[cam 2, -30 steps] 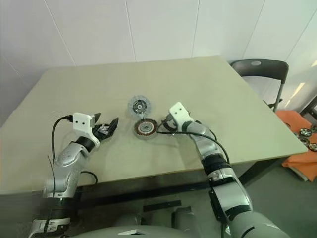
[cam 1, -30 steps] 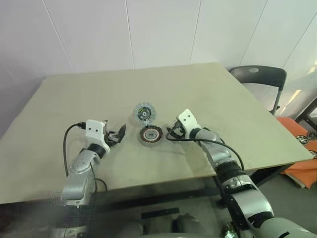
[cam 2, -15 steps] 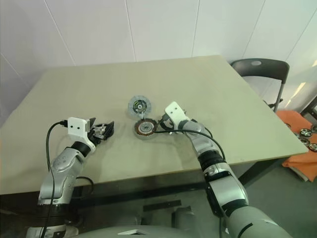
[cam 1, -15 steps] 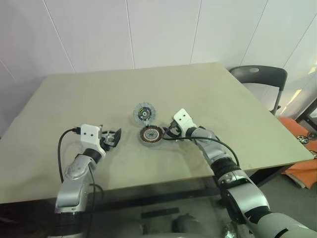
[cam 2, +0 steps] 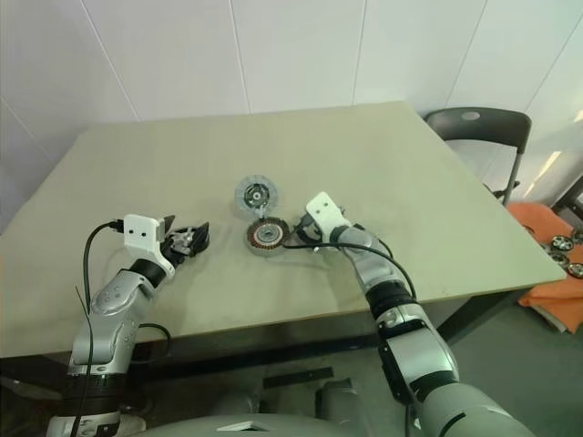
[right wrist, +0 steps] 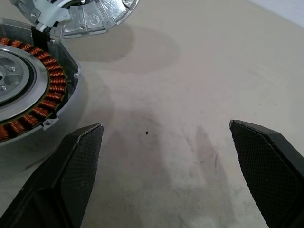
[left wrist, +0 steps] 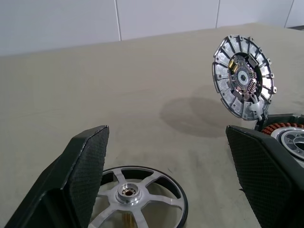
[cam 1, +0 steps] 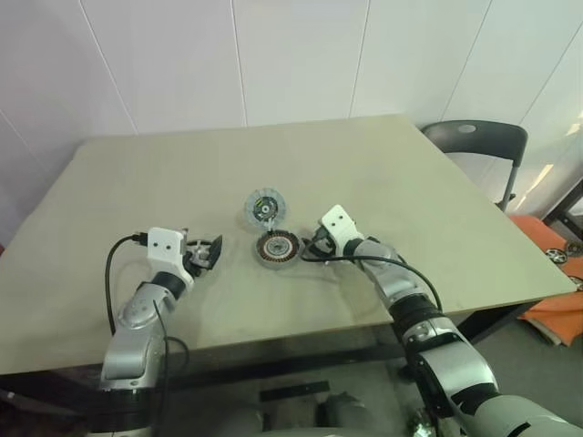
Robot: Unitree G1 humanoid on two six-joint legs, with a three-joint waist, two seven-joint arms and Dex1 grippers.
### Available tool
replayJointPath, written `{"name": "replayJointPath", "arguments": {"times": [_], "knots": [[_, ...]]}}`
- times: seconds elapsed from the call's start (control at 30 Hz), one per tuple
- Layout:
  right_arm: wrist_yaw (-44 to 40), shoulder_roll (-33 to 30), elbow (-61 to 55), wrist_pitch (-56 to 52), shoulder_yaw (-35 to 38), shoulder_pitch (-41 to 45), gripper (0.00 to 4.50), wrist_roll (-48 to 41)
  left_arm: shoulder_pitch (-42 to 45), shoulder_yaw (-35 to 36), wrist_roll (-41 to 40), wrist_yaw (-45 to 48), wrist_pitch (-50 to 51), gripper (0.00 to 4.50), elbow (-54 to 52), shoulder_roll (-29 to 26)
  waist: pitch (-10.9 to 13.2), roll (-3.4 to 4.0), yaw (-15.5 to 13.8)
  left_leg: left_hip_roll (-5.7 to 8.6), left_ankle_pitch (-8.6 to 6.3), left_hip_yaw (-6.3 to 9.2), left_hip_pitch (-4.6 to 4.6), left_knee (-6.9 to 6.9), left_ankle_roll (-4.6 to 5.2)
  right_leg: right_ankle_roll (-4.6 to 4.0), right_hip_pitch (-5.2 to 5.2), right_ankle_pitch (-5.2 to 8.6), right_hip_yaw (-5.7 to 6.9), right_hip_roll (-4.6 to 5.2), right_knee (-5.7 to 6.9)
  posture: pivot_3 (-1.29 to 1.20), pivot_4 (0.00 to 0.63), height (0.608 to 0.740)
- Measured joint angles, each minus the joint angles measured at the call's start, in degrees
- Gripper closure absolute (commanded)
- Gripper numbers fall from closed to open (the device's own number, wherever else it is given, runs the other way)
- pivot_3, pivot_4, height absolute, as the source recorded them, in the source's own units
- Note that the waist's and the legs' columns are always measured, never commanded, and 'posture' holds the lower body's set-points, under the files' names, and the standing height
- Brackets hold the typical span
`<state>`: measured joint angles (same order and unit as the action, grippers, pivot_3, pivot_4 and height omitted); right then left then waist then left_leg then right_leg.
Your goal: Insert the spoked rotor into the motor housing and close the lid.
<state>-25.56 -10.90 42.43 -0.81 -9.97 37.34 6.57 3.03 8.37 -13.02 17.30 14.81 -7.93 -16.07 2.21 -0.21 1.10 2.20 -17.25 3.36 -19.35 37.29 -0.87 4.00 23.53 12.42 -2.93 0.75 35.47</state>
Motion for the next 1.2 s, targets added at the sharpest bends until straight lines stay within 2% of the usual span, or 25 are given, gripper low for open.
{"name": "replayJointPath", "arguments": {"times": [1.2], "knots": [[1.2,-0.3,-0.7,0.0,-0.2,-0.8,0.06,0.0,1.3,-0.6,0.0,1.3,1.0,0.32,0.0,-1.3,0.0,0.0,0.1,0.0,0.0,-0.01,0.0,-0.01,0.0,0.0,0.0,0.0,0.0,-0.01,-0.01,0.0,0.0,0.74]]}}
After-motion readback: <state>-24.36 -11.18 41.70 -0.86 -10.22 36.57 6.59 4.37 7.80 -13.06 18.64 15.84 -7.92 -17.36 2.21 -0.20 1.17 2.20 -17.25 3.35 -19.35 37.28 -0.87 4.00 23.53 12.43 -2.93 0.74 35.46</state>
